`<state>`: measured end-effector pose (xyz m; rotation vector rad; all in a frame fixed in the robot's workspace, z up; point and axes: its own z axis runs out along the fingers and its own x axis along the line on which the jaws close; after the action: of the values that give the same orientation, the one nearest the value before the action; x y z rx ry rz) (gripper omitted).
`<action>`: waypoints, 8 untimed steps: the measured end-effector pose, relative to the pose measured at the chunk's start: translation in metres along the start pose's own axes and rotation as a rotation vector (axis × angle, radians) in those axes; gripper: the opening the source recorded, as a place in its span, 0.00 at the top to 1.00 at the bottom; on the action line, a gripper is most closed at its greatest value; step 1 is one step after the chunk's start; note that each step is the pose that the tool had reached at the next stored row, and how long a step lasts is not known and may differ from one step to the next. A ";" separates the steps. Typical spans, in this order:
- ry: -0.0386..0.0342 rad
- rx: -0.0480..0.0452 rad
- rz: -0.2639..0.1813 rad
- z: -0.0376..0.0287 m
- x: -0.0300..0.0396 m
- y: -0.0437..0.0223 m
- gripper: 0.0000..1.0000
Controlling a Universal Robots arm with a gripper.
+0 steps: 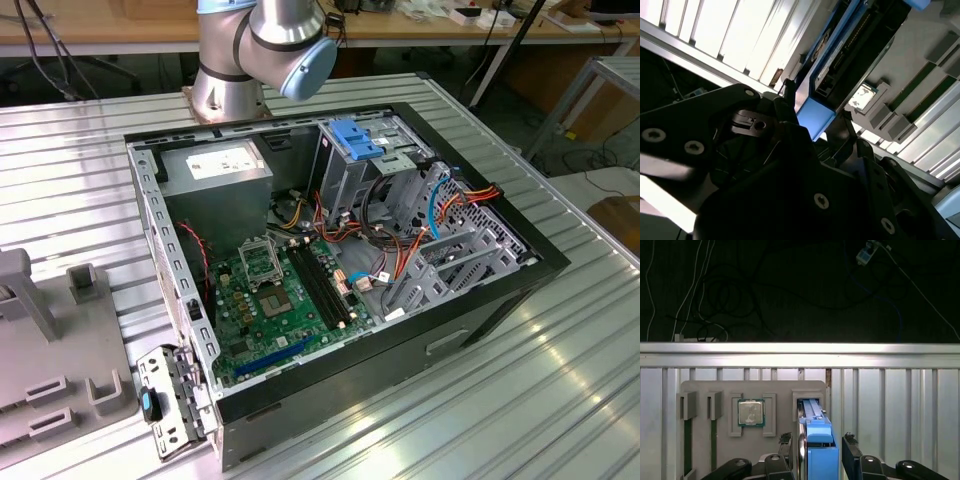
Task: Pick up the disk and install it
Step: 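Pick up the disk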
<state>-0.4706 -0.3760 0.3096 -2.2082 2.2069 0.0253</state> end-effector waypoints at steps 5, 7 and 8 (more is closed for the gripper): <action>0.0001 -0.0002 0.000 0.0000 0.0000 0.0000 0.63; 0.0000 0.0000 0.000 0.0001 0.0000 0.0000 0.63; 0.0002 0.0000 0.000 0.0001 0.0000 0.0000 0.63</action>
<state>-0.4706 -0.3760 0.3095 -2.2083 2.2071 0.0251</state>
